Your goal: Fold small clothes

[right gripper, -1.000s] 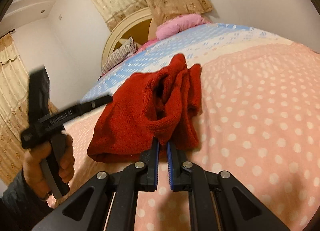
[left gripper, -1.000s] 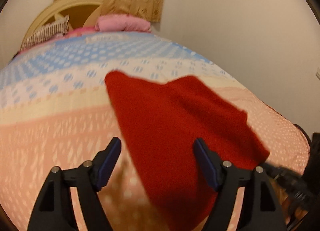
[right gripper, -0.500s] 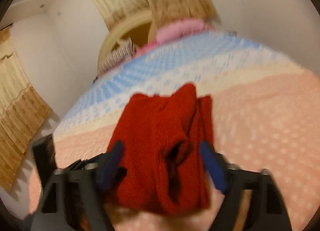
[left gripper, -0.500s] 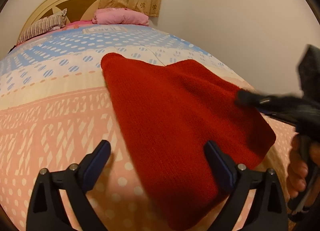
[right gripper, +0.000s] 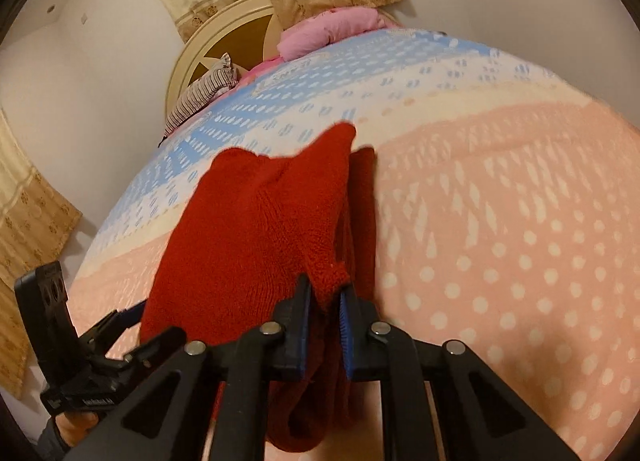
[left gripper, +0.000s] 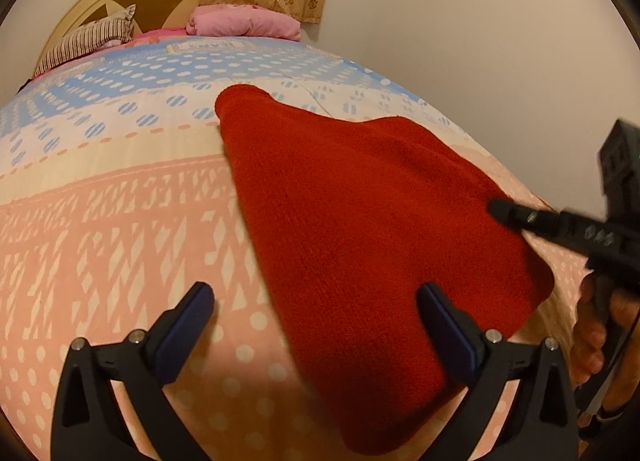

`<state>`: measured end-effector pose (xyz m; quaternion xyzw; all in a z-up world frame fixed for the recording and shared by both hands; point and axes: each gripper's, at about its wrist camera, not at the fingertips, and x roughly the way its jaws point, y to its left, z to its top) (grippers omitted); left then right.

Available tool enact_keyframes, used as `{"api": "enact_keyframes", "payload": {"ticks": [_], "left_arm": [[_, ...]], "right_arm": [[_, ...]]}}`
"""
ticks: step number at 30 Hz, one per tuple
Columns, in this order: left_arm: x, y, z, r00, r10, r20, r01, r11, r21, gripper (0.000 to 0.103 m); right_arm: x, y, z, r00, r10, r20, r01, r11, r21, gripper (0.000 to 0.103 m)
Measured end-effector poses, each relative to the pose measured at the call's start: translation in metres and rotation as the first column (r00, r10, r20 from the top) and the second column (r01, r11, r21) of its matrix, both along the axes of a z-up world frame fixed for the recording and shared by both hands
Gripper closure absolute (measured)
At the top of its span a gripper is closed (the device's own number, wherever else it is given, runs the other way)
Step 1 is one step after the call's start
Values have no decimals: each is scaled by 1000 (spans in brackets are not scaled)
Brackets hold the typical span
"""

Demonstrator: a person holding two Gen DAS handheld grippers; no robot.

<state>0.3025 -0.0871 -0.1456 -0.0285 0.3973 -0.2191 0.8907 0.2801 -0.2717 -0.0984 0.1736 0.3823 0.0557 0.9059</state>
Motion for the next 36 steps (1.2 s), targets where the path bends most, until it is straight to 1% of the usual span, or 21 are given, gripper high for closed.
{"api": "enact_keyframes", "payload": {"ticks": [1,3,4,5,6,7,9,11,13,14,15,17,19,20,21,24,27,32,36], "left_arm": [[1,1,0,1000,4,-3,-4,1000,-4,0],[1,1,0,1000,5,-3,-5,1000,-5,0],[0,1,0,1000,6,0,-6,1000,-5,0],[0,2,1,1000,7,6,-7,1000,-8,0],[-3,4,3,1000,8,19,-8,1000,-25,0],[-5,8,5,1000,11,28,-10,999,-47,0],[-5,20,7,999,43,33,-39,993,-109,0],[-2,32,4,997,82,6,-80,985,-153,0],[4,37,0,995,96,-30,-100,979,-176,0],[6,36,-2,995,94,-44,-100,979,-176,0],[8,34,-4,994,92,-54,-100,982,-162,0],[10,25,-6,994,91,-67,-98,990,-104,0],[8,15,-5,994,94,-53,-96,994,-42,0],[8,13,-5,994,95,-49,-96,995,-28,0],[7,11,-5,994,99,-46,-100,995,-14,0],[6,11,-5,993,109,-37,-109,994,-3,0],[2,9,-3,993,117,-14,-117,993,26,0],[2,8,-3,993,119,-1,-118,992,44,0],[3,9,-3,993,117,-6,-117,992,43,0]], "right_arm": [[-2,2,8,1000,-10,25,10,1000,-21,76],[-4,9,26,996,-4,90,9,999,-52,74],[-5,14,36,992,13,125,-5,998,-66,70],[-4,20,43,988,39,146,-29,997,-68,67],[0,28,48,985,81,155,-72,995,-66,59],[4,35,49,981,118,156,-110,992,-62,54],[15,47,45,969,202,143,-199,979,-35,54],[23,56,35,962,251,107,-250,968,-14,54],[31,63,19,962,270,35,-269,963,-37,54],[33,62,10,965,262,-3,-261,963,-58,54],[33,60,2,967,254,-18,-255,965,-63,54],[29,51,-8,965,261,1,-261,965,-29,55],[24,44,-11,965,262,25,-262,965,-8,55],[22,43,-12,964,263,33,-263,965,-6,55],[20,44,-13,963,267,42,-266,964,-23,55],[15,54,-14,957,283,56,-278,957,-83,55],[15,53,-13,955,291,50,-286,954,-91,55],[13,47,-9,943,331,42,-327,941,-81,55],[9,35,-1,940,335,63,-334,942,-29,54]]}}
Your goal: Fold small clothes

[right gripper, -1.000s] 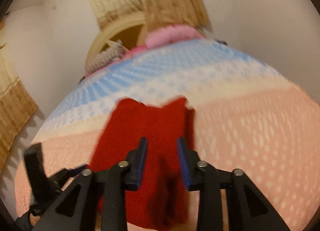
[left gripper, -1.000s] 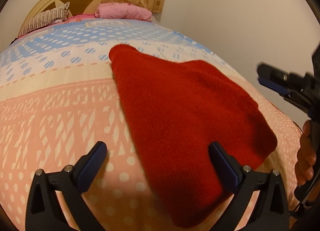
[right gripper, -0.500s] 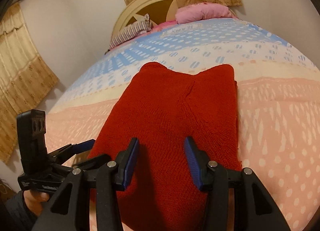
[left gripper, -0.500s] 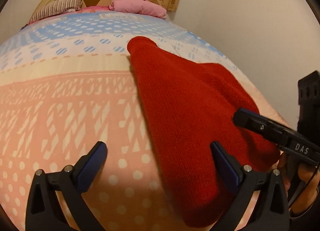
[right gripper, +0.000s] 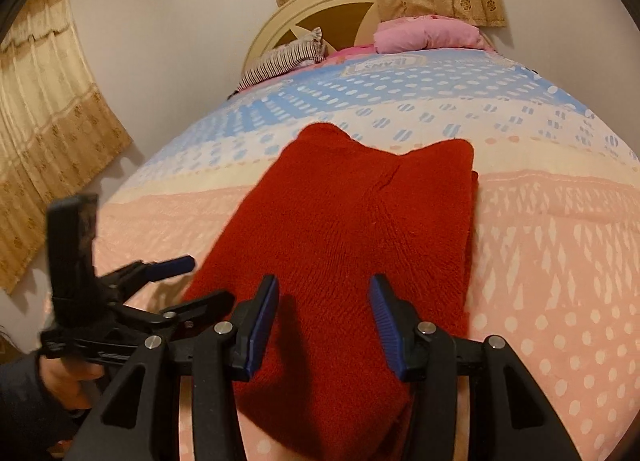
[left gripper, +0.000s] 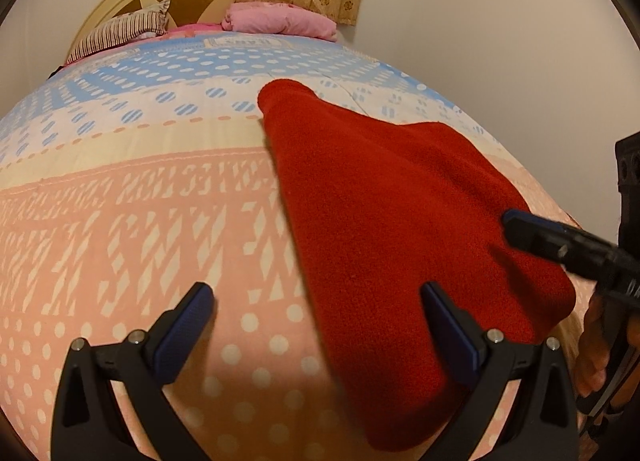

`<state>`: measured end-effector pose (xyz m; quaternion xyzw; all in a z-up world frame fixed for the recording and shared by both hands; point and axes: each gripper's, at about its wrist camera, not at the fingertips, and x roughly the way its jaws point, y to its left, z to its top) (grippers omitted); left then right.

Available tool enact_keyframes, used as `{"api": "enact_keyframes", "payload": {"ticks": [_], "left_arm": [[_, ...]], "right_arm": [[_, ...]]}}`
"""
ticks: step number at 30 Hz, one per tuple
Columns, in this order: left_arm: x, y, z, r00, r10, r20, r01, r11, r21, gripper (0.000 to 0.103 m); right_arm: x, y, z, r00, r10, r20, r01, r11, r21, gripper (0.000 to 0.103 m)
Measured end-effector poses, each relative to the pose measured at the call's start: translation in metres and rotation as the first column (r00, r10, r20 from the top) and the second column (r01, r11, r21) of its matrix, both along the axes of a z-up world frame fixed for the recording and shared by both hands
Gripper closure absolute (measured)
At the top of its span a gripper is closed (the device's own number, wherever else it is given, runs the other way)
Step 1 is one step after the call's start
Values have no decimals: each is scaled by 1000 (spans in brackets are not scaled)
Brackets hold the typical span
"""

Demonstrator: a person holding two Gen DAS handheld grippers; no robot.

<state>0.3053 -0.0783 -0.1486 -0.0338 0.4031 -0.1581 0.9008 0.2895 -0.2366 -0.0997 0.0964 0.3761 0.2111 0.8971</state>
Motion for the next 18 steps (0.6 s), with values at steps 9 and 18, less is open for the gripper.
{"api": "enact_keyframes", "payload": {"ticks": [9,18], "left_arm": [[0,-1,-1,1000,-2,-2,2,1000,-2,0],[0,-2,2,1000,4,5,-4,1000,0,0]], "right_arm": [[14,-44,-6,990,-137,-43,142,981,133,53],[29,-75,-23,963,-239,-126,259,949,182,49]]}}
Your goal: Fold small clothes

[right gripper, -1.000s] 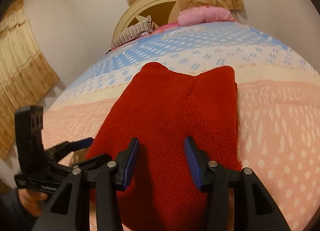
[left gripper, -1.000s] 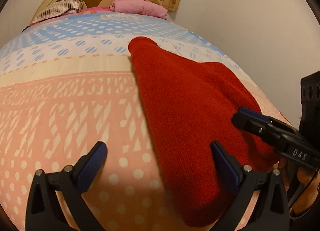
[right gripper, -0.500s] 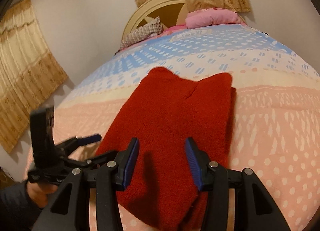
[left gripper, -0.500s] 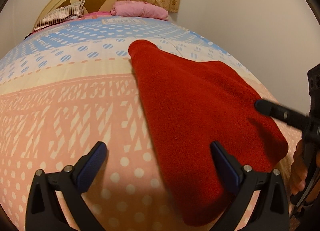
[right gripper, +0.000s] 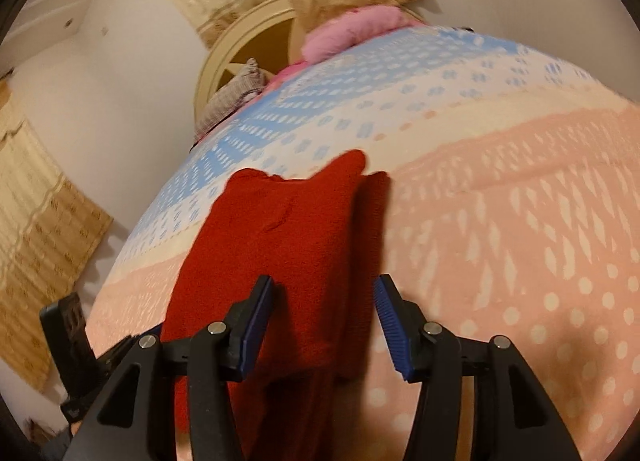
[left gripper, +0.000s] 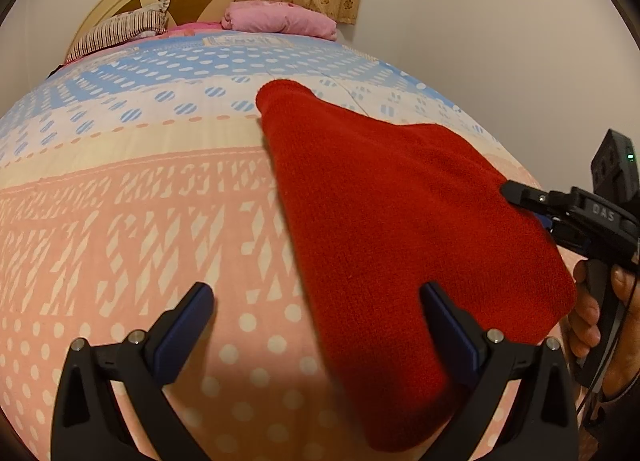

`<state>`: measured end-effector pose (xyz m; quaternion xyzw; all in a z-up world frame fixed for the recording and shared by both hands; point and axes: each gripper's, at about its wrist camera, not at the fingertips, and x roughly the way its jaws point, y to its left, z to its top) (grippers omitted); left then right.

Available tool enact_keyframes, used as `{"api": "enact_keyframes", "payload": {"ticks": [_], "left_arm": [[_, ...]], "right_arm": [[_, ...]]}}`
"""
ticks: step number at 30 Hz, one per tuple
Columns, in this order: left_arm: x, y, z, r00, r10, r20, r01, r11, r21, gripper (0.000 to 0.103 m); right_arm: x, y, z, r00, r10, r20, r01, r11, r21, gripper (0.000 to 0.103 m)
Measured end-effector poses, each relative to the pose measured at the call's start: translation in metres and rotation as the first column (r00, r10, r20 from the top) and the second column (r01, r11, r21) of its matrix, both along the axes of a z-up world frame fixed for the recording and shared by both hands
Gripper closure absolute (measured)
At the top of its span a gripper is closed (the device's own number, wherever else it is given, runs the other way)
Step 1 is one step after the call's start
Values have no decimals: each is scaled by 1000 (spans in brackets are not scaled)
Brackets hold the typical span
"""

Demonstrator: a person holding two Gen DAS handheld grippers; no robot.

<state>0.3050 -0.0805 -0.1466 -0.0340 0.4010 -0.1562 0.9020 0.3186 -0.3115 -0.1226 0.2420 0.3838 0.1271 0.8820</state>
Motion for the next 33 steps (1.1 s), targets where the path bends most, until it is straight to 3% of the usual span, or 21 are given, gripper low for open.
{"api": "enact_keyframes", "payload": {"ticks": [6,10,16,19,21,28,33], "left_arm": [[-7,4,22,994,40,101,-33,997,-69,0],[9,-12,11,999,-7,46,6,1000,24,0],[14,-2,-1,1000,-20,-21,19,998,-65,0],[14,1,-5,998,-27,-49,22,994,-107,0],[13,0,-5,998,-27,-49,22,994,-111,0],[9,-1,-6,997,-50,-52,42,990,-136,0],[8,0,-6,996,-76,-54,66,985,-158,0]], "right_arm": [[1,-2,-7,1000,3,-16,-2,1000,16,47],[9,1,-2,1000,16,-26,-17,1000,-4,47],[34,-3,-2,998,29,-59,-31,999,-29,47],[49,-8,-13,993,37,-114,-34,999,29,46],[57,-11,-19,989,41,-140,-31,997,67,42],[80,4,-22,987,87,-138,-76,994,81,41],[93,11,-28,980,149,-131,-129,980,149,42]]}}
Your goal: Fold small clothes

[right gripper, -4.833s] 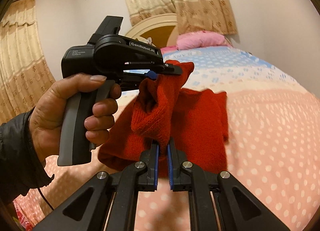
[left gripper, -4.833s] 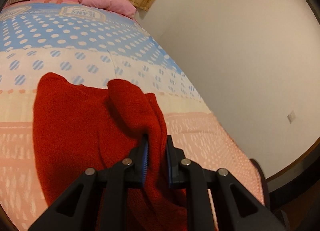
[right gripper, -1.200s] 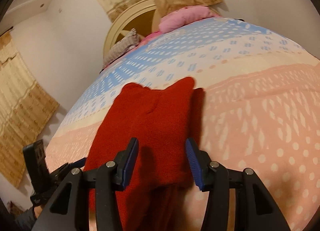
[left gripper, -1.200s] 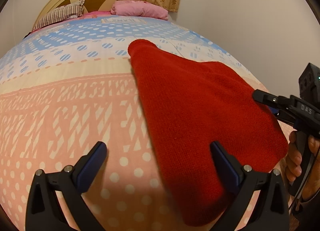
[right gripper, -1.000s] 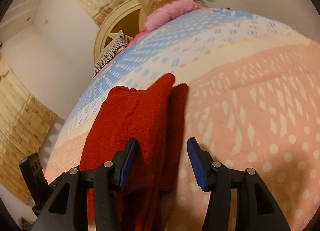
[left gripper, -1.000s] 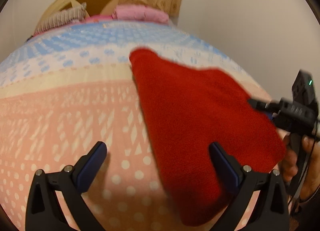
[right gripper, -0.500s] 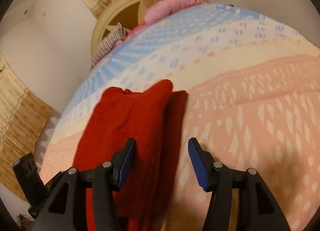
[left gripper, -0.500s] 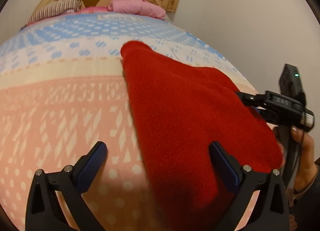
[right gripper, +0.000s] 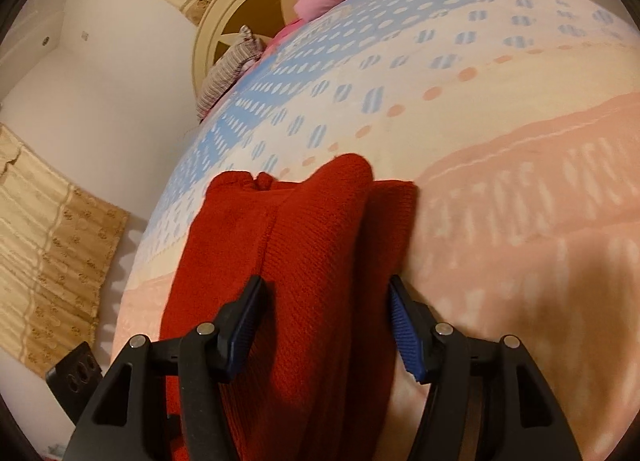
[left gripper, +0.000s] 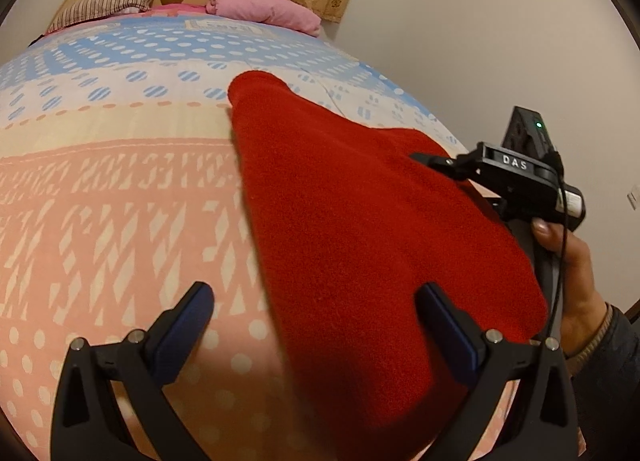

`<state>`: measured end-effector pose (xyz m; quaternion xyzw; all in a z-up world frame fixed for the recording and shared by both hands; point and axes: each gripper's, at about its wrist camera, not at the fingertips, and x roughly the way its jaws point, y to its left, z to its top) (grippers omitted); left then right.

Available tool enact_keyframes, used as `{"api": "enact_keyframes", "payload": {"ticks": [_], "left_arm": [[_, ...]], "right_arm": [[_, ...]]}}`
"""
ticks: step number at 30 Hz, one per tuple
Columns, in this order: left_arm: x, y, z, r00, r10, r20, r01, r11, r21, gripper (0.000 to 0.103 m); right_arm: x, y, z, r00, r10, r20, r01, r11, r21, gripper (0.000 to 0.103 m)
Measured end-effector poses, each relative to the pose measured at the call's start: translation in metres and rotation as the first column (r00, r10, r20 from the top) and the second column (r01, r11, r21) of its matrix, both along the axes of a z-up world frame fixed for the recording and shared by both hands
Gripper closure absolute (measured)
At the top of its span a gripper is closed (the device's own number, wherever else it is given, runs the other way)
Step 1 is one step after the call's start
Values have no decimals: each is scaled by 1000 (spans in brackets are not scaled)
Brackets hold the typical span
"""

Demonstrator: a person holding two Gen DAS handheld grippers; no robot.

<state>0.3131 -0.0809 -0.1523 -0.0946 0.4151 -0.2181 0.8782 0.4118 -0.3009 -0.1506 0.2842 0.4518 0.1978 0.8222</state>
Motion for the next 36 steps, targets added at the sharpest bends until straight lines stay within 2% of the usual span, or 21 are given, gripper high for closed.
{"api": "enact_keyframes", "payload": {"ticks": [2,4,7,8,16,21,29,36], "left_arm": [[-2,-3,0,1000,-23,-1,23,1000,2,0],[-4,-7,0,999,-54,-1,54,999,2,1],[-9,-13,2,996,-91,8,91,996,6,13],[-10,-15,2,994,-110,7,110,994,0,19],[-22,-18,7,994,-109,7,109,994,16,35],[-27,-14,12,995,-100,12,100,995,24,54],[-38,-13,21,995,-91,27,89,994,66,59],[-43,-8,26,996,-85,24,83,994,65,61]], "right_arm": [[-1,1,-1,1000,9,8,-9,1000,5,44],[-3,1,-4,1000,15,13,-15,1000,23,59],[-7,-1,-8,1000,9,22,-10,998,55,67],[-8,0,-7,1000,8,25,-9,999,52,68],[-16,4,-4,998,5,57,-7,1000,22,70],[-21,5,-1,996,10,89,-14,999,43,72],[-35,11,7,989,18,147,-26,998,56,73],[-47,17,14,983,25,183,-37,997,61,73]]}}
